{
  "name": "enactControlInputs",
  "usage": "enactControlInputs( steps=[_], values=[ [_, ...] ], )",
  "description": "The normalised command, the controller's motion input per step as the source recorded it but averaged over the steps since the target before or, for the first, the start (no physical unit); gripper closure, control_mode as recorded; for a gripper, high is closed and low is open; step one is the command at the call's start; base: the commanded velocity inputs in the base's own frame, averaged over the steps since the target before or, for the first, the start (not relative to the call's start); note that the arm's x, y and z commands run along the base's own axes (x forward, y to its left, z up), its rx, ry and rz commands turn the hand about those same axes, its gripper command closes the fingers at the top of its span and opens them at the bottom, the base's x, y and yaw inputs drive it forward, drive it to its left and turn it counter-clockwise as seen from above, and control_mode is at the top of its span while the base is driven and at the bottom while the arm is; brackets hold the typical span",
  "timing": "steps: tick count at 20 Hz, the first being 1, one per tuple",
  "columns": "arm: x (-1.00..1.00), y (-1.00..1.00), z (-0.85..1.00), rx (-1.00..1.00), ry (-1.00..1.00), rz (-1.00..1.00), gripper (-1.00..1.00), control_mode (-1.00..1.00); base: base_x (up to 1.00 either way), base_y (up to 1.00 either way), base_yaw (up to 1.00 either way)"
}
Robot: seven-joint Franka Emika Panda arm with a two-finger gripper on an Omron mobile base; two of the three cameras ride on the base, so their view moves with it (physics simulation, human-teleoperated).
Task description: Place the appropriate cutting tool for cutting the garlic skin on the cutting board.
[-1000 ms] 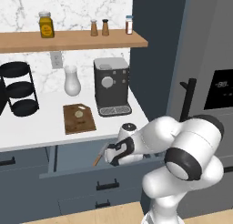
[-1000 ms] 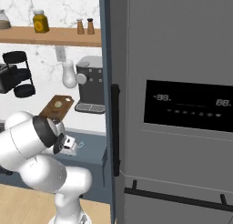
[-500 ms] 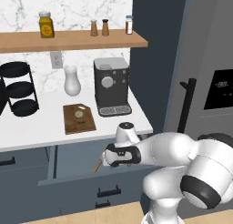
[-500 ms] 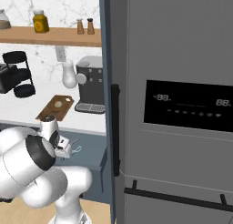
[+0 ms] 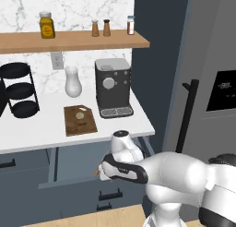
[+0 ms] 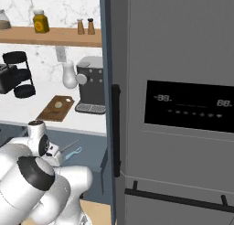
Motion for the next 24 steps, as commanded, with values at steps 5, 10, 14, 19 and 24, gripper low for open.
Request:
enactControlInputs(
  steps=[5, 10, 14, 19, 24],
  values=[
    [-0.27, -0.15, -0.09, -0.01, 0.0, 0.0, -1.0, -1.0, 0.0, 0.0, 0.0],
    [0.02, -0.44, 0.66, 0.05, -0.05, 0.03, -1.0, -1.0, 0.0, 0.0, 0.0],
    [0.3, -0.39, 0.39, 0.01, -0.08, 0.0, -1.0, -1.0, 0.0, 0.0, 0.0],
    [0.42, -0.27, 0.0, 0.0, -0.09, 0.0, -1.0, -1.0, 0.0, 0.0, 0.0],
    [0.05, 0.0, -0.08, 0.0, -0.06, -0.07, -1.0, -1.0, 0.0, 0.0, 0.0]
  ],
)
